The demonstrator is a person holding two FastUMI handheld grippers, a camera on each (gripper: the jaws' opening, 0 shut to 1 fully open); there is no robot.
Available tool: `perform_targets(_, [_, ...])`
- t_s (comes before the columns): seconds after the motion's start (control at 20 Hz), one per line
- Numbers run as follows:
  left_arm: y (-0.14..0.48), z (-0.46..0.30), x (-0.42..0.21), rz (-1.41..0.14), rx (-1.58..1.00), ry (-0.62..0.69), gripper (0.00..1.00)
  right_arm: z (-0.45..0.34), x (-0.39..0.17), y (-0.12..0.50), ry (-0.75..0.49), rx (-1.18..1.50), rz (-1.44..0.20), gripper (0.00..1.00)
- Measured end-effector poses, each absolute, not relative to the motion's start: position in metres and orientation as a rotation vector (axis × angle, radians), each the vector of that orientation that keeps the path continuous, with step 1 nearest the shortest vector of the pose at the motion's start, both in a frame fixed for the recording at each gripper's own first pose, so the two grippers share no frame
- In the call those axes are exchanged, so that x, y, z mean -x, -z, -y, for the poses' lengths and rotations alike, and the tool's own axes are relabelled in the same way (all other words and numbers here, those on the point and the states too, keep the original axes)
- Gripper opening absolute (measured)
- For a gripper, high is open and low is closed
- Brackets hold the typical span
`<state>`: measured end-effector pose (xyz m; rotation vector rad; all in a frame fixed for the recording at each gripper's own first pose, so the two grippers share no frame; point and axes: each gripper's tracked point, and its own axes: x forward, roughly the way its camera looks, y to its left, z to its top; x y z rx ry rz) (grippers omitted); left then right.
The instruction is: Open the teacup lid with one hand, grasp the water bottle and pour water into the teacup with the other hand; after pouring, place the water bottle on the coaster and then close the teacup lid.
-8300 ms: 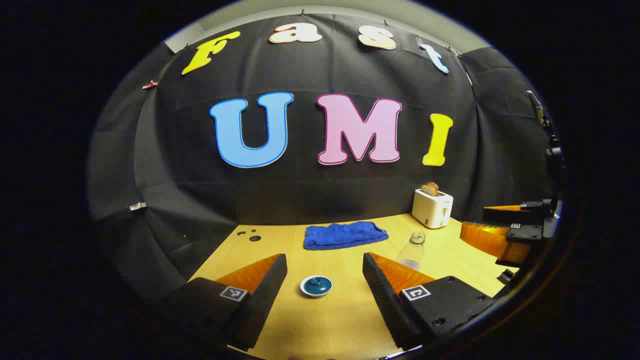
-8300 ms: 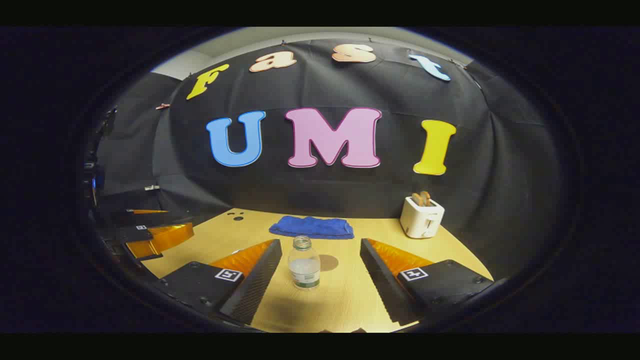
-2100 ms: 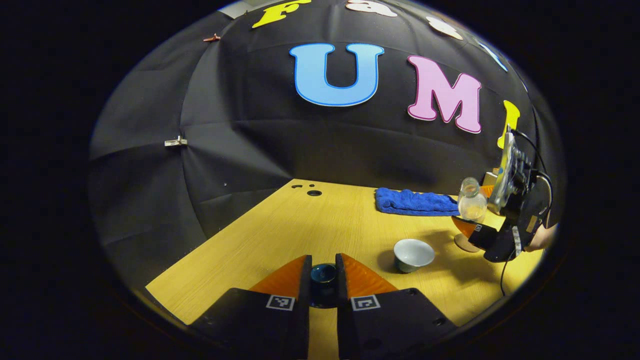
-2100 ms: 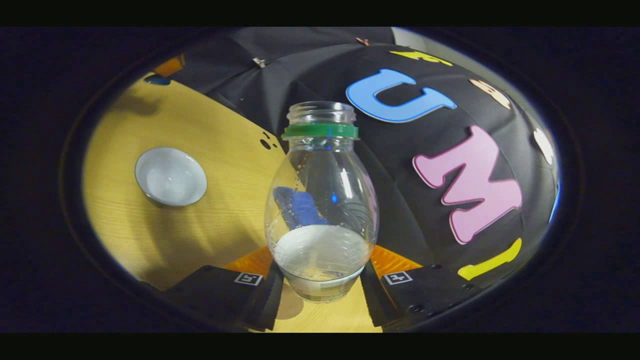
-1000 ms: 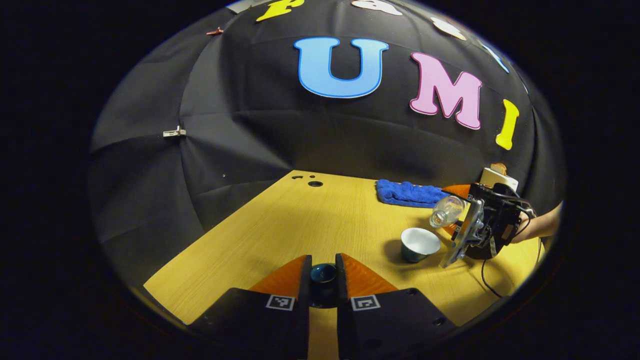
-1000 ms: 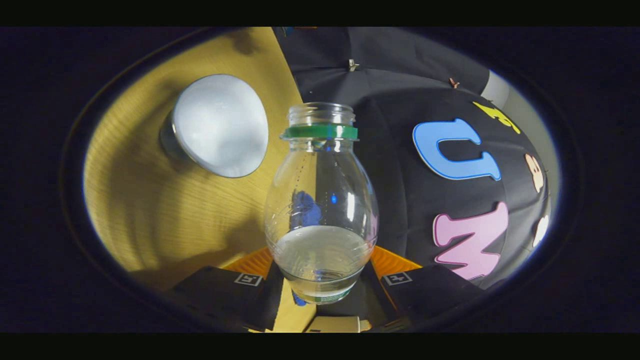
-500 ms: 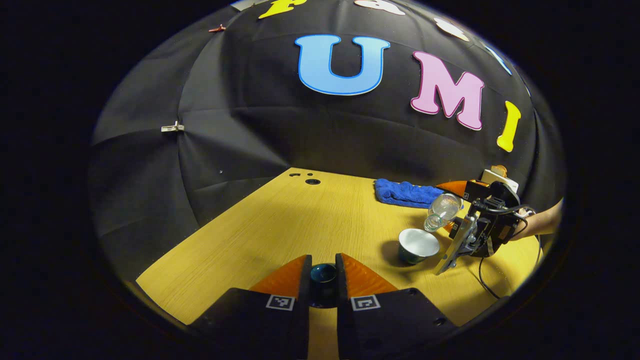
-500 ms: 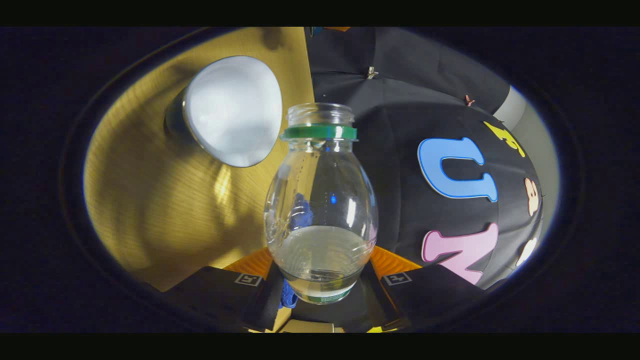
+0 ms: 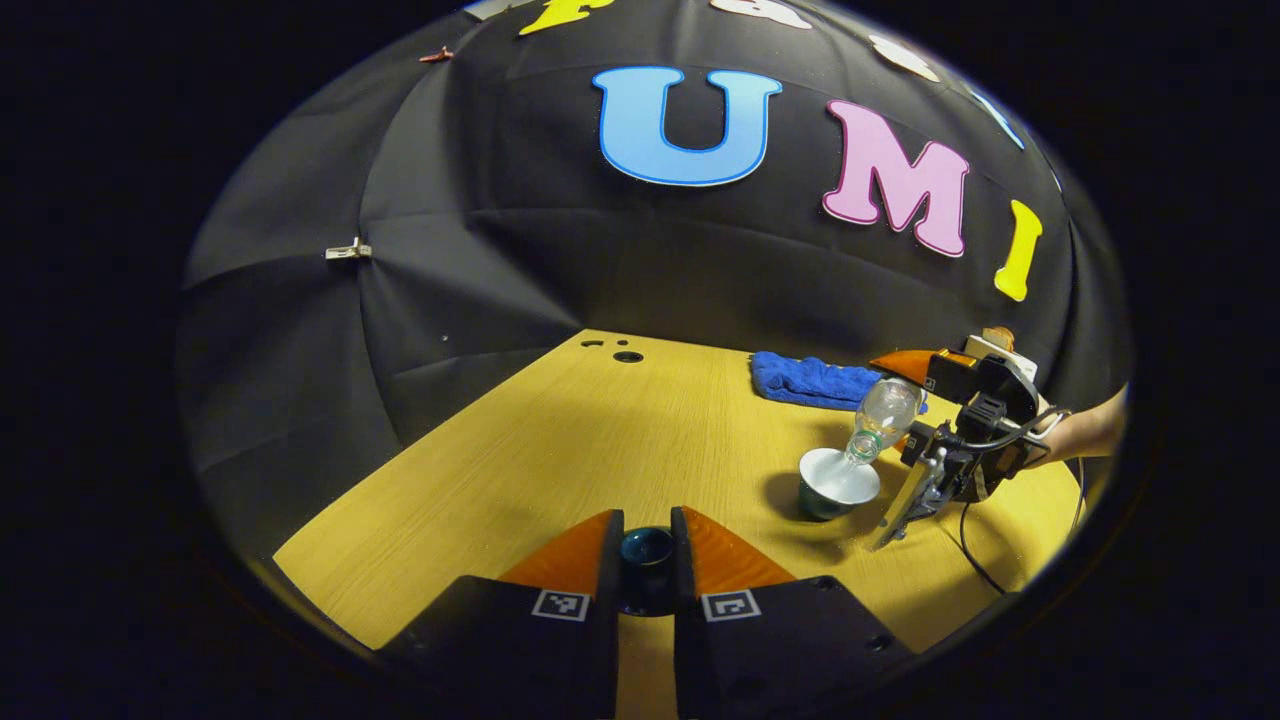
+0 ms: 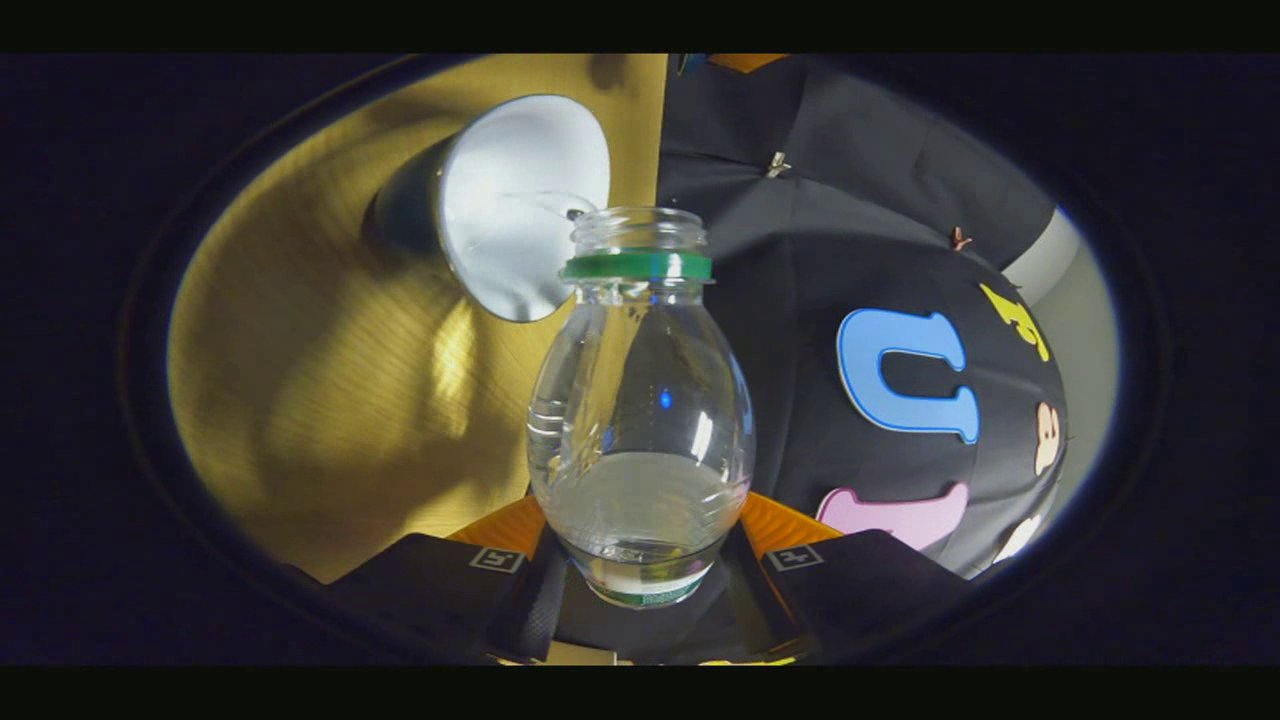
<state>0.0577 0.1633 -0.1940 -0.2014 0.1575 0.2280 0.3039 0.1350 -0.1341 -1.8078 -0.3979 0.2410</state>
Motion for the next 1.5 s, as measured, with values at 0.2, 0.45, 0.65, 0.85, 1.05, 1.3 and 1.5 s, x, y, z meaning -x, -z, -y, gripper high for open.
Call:
perform_targets(0.2, [0.195, -0.162, -0.056, -0.163, 0.203, -0.222, 0.27, -0.14, -0.304, 0.13, -0.263, 1.848, 0.444, 0.72])
perform_targets(0.45, [0.193, -0.162, -0.053, -0.163, 0.197, -0.214, 0.27, -0.142, -0.302, 0.128, -0.266, 1.871, 0.459, 0.72])
perform_targets(0.65, [0.194, -0.163, -0.053, -0.168, 0.197, -0.211, 0.27, -0.146, -0.303, 0.125, -0.277, 1.915, 0.49, 0.67])
perform_targets(0.85, [0.197, -0.161, -0.052, -0.173, 0.2, -0.201, 0.23, -0.157, -0.299, 0.119, -0.29, 1.971, 0.559, 0.72])
perform_targets(1.05, [0.198, -0.159, -0.05, -0.175, 0.19, -0.199, 0.27, -0.164, -0.296, 0.113, -0.291, 2.023, 0.61, 0.72])
perform_targets(1.3, [0.196, -0.158, -0.047, -0.172, 0.188, -0.2, 0.27, -0.164, -0.3, 0.106, -0.291, 2.048, 0.612, 0.71])
perform_targets(1.5, [0.195, -0.157, -0.048, -0.168, 0.188, -0.202, 0.23, -0.162, -0.301, 0.1, -0.284, 2.053, 0.601, 0.72])
